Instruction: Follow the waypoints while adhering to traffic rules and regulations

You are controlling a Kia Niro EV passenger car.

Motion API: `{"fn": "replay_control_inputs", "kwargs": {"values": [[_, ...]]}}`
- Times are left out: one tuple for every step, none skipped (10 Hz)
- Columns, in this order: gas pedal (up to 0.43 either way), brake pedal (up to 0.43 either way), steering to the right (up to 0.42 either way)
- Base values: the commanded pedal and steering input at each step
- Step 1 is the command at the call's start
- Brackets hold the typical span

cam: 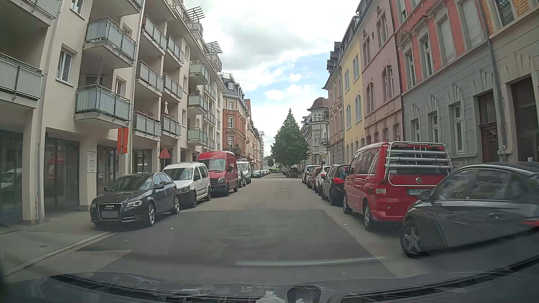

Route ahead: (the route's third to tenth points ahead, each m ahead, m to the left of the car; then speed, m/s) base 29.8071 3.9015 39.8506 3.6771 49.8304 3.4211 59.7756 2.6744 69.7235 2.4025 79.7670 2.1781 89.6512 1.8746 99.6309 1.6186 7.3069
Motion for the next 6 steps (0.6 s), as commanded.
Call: {"fn": "replay_control_inputs", "kwargs": {"values": [[0.067,0.000,-0.001],[0.067,0.000,-0.001],[0.067,0.000,-0.001],[0.067,0.000,-0.001],[0.067,0.000,-0.001],[0.067,0.000,-0.001]]}}
